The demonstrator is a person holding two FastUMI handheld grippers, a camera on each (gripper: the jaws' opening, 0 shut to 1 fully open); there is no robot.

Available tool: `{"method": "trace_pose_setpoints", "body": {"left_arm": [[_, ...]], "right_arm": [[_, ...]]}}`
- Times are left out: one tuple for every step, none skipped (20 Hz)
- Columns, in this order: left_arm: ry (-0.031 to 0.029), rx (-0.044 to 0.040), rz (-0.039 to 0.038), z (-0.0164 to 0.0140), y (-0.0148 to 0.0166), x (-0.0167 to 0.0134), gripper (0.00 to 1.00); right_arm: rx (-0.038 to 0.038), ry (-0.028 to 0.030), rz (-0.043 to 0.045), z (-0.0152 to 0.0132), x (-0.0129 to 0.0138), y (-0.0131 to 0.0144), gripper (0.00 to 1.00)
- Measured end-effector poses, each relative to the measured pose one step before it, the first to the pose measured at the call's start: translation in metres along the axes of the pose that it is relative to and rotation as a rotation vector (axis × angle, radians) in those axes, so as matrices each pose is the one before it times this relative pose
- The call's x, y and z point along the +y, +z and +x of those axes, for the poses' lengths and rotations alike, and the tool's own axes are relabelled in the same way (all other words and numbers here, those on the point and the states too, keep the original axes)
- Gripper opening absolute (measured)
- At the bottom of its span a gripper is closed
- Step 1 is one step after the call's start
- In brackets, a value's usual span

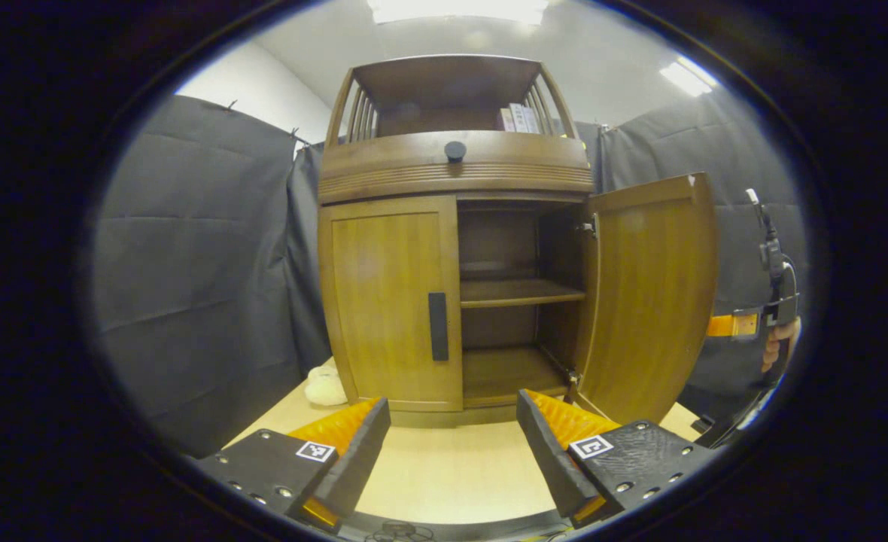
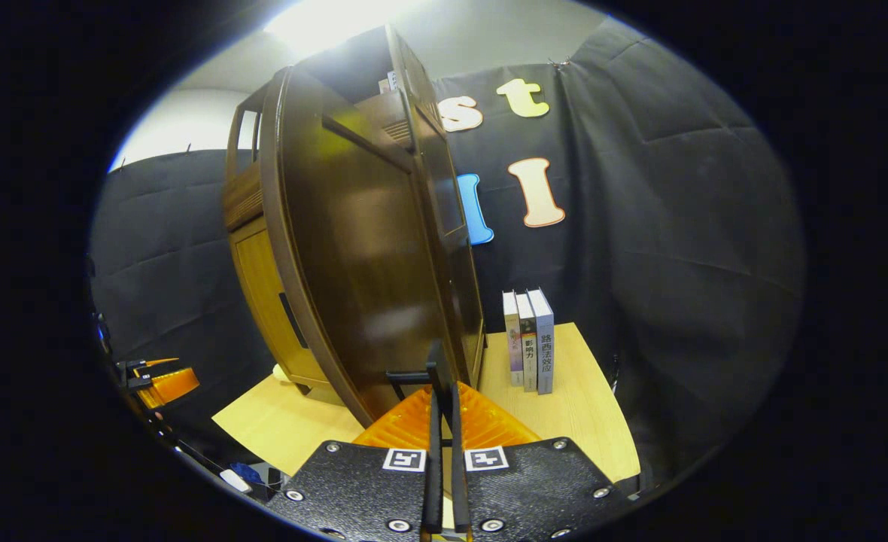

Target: Open the right door of the double-door shoe cabinet with the right hand, and open the left door with the left hand.

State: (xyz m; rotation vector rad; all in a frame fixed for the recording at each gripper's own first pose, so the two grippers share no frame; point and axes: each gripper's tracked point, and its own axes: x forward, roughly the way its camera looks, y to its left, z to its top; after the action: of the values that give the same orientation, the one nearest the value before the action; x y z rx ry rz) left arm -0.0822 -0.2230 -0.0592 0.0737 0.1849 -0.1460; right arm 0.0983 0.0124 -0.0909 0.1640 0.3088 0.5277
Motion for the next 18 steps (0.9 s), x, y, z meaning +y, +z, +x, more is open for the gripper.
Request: {"method": "trace_pose_setpoints", "body": {"left_arm": [[0.02193, -0.00499, 0.00863, -0.00699, 0.00483, -0.00877, 1.0], [0.02197, -0.00387, 0.00209, -0.0063, 0.00266, -0.00745, 1.0], [0.01727, 0.00063, -0.00633, -0.00326, -0.00233, -0.00412, 1.0], [0.01764, 0.00575, -0.0125, -0.00357, -0.00162, -0.00471, 1.0], [0.01856, 0.01579, -0.01432, -0.00427, -0.00448, -0.00139, 1.0], [0.01511, 0.01392, -0.01485, -0.00272, -0.00322, -0.0017, 1.0], [0.00416, 0.00081, -0.01666, -0.00216, -0.00098, -0.00178, 1.0], [-0.0002, -0.00362, -0.00787, -0.00026, 0.00116, -0.00046, 1.0], [0.00425, -0.00571, 0.00246, 0.00266, 0.00109, 0.00347, 1.0], [0.00207, -0.00612, 0.00711, 0.006, 0.00169, 0.00447, 1.0], [-0.00456, -0.01034, 0.00591, 0.00758, 0.0023, 0.00371, 1.0], [-0.00541, -0.00589, 0.00399, 0.01033, 0.00287, 0.00413, 1.0], [-0.00598, 0.00335, 0.00112, 0.01121, 0.00039, 0.00462, 1.0], [-0.0087, -0.00362, -0.00171, 0.01215, 0.00335, 0.00343, 1.0], [-0.01476, -0.00754, -0.00241, 0.01185, 0.00467, 0.00306, 1.0], [-0.01475, -0.0081, 0.00279, 0.0125, 0.00618, 0.00354, 1.0], [-0.01265, -0.00745, 0.00661, 0.01371, 0.00501, 0.00376, 1.0], [-0.01405, -0.0067, 0.00646, 0.01489, 0.00466, 0.0037, 1.0]], "right_arm": [[0.00747, 0.03912, 0.01953, 0.0002, 0.00223, -0.00193, 0.04], [0.00141, 0.02015, 0.00583, -0.00081, 0.00036, -0.00045, 0.05], [-0.00244, 0.00561, -0.0077, -0.00081, -0.00311, 0.00152, 0.06], [0.00116, 0.00718, -0.01262, -0.00038, 0.00058, 0.00003, 0.03], [0.00158, 0.00115, -0.01053, 0.0009, 0.00114, -0.00056, 0.05], [0.00618, 0.00223, -0.00741, -0.00019, -0.00052, -0.00018, 0.05], [0.0041, 0.00294, -0.00808, 0.00001, -0.00017, -0.00082, 0.05], [0.00277, 0.00314, -0.00848, -0.0005, -0.00021, 0.00045, 0.05], [0.00503, 0.00707, -0.00411, -0.00014, 0.00083, -0.00114, 0.05], [0.0055, 0.00824, -0.00097, -0.00176, 0.0006, -0.00175, 0.07], [-0.00333, -0.00099, -0.00054, -0.00098, -0.0014, -0.00063, 0.09], [-0.00408, -0.02108, -0.00723, -0.00162, -0.00406, 0.00049, 0.09], [-0.00147, -0.03821, -0.00959, -0.0067, -0.00865, -0.00399, 0.16], [0.00317, -0.05057, -0.00905, -0.00657, -0.01102, -0.00276, 0.31], [-0.00241, -0.04486, -0.00042, -0.00687, -0.00681, -0.00103, 0.47], [-0.0093, -0.04192, 0.0097, -0.00574, -0.007, 0.00243, 0.62], [-0.01105, -0.04635, 0.01362, -0.00359, -0.00757, 0.00231, 0.77], [-0.01178, -0.05127, 0.01542, -0.00433, -0.00943, 0.00394, 0.84]]}}
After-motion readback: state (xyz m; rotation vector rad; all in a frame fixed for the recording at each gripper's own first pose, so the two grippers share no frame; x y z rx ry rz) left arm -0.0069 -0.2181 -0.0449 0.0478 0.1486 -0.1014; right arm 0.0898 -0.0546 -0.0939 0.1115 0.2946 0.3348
